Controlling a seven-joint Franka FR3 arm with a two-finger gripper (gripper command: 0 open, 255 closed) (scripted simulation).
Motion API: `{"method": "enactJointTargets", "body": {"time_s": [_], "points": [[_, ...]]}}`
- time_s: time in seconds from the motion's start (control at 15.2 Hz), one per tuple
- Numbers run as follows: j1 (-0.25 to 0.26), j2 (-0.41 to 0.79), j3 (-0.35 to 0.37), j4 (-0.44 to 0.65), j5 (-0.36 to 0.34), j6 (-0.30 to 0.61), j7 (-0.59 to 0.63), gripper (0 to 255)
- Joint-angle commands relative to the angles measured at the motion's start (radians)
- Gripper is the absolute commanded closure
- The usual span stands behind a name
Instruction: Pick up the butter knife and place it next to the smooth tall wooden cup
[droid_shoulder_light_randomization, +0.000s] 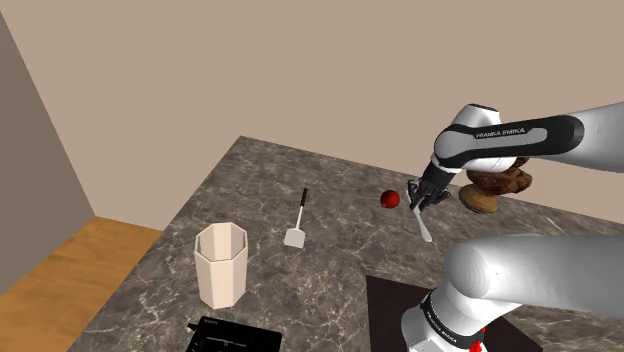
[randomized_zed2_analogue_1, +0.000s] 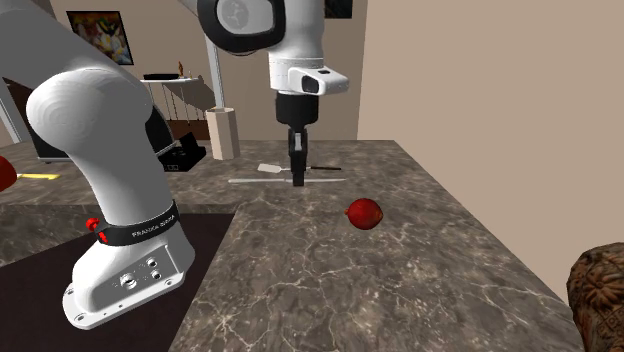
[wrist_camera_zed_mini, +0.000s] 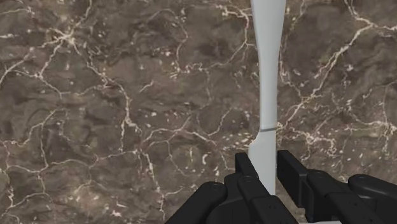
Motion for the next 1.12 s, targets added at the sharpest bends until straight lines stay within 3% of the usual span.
{"method": "enactJointTargets", "body": {"time_s": [0.0,1.06], "points": [[0.001,-0.019,0.006,0.019,0.005,-0.038,0.001,255],[0.011,-0.124,0.048,0.181,0.037,-0.304,0.007,255]]}}
